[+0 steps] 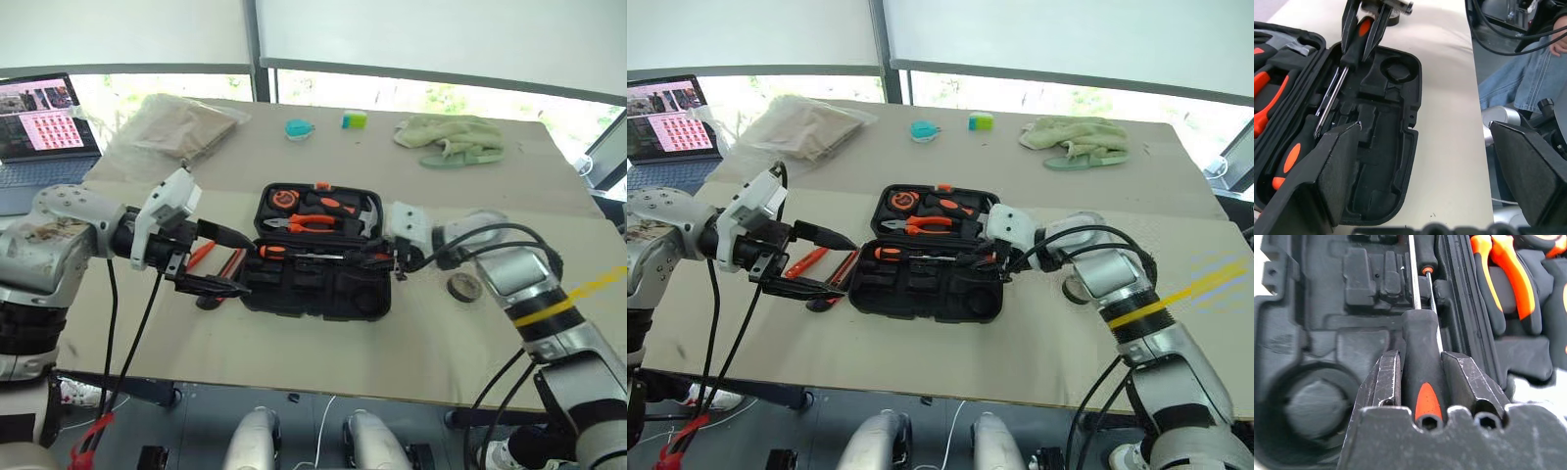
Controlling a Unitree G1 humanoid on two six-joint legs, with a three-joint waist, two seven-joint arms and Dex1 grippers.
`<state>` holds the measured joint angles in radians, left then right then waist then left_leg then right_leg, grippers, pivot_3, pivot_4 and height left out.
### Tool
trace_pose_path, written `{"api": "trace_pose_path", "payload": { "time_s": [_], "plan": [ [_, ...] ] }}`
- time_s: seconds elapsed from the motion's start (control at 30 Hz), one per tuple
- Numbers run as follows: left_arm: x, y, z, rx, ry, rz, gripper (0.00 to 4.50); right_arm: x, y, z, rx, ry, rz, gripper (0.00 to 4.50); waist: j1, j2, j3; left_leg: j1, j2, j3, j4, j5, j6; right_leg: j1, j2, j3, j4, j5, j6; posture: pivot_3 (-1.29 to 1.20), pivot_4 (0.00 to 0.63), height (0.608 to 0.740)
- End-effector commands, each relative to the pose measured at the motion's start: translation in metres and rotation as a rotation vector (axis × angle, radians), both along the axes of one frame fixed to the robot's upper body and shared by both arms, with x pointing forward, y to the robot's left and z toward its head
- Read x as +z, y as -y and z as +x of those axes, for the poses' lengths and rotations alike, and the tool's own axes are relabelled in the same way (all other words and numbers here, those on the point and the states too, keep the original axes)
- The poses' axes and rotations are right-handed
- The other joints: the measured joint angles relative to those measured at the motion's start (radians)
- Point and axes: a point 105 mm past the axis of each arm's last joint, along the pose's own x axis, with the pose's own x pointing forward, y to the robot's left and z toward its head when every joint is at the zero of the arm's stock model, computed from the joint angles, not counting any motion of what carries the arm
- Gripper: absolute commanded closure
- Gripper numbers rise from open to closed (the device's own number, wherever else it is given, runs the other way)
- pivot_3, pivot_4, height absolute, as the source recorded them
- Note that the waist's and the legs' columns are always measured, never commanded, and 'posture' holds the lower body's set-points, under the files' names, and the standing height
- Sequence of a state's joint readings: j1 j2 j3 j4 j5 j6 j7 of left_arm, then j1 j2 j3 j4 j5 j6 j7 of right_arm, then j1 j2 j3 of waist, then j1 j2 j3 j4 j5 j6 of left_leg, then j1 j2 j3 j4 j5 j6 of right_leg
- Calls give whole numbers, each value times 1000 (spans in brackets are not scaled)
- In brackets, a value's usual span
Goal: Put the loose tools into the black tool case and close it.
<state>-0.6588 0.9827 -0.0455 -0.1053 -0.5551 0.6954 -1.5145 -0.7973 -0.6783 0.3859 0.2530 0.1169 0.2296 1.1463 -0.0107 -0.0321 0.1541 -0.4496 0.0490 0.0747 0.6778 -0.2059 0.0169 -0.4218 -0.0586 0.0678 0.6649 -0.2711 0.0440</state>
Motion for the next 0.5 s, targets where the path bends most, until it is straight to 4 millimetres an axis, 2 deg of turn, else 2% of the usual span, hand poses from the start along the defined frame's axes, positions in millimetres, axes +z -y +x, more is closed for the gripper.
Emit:
{"api": "trace_pose_path", "payload": {
  "time_s": [0.03,0.23,0.33,0.5],
  "plan": [
    [8,6,-1,-15,42,-30,0,7,-5,5,25,42,5,3498,0,0,0,0,0,0,0,0,0,0,0,0,0,0,0,0,150,740],
    [10,8,2,-12,49,-38,0,6,-13,-2,82,38,16,3498,-2,0,0,0,0,0,0,0,0,0,0,0,1,0,0,0,150,740],
    [11,9,3,-16,53,-37,0,5,-18,1,37,26,28,3498,-4,0,0,0,0,0,0,0,0,0,0,0,1,0,0,0,150,740],
    [12,11,5,-19,60,-40,0,-2,-15,6,-8,12,2,3498,-4,0,0,0,0,0,0,0,0,0,0,0,2,0,0,0,150,740]
  ]
}}
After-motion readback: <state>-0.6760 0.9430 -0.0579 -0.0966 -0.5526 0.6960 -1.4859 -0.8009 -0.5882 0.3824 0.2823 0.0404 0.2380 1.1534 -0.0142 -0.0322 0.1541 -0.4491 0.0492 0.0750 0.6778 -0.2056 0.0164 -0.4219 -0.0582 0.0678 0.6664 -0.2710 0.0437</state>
